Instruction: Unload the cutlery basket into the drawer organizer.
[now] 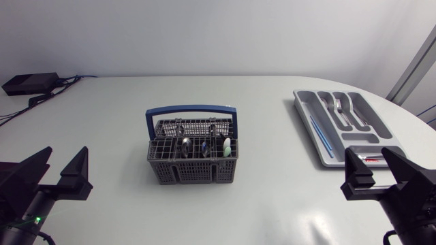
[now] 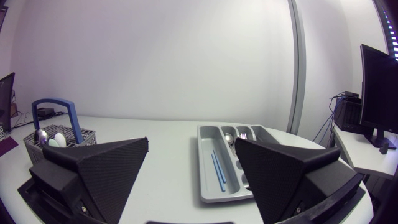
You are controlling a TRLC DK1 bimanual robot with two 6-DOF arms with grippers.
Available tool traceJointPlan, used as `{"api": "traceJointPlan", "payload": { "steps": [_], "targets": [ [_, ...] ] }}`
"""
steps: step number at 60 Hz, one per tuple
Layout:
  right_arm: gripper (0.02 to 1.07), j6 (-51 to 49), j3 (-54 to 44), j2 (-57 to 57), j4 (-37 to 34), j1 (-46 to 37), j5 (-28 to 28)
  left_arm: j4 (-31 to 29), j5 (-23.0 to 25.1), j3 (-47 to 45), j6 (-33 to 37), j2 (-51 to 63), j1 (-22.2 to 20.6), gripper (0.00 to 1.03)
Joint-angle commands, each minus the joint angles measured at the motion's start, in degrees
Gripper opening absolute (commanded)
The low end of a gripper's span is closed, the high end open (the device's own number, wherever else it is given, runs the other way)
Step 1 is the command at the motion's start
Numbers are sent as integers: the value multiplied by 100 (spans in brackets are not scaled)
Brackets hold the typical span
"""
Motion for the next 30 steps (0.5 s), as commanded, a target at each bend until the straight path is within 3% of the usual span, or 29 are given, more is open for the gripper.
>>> {"api": "traceJointPlan", "payload": {
  "steps": [1,30],
  "targets": [
    [103,146,-51,-45,-80,94,0,-7,-2,-82,-109,-32,7,99],
    [103,155,-43,-45,-36,103,44,11,-29,-47,-206,-41,-28,99]
  ]
}}
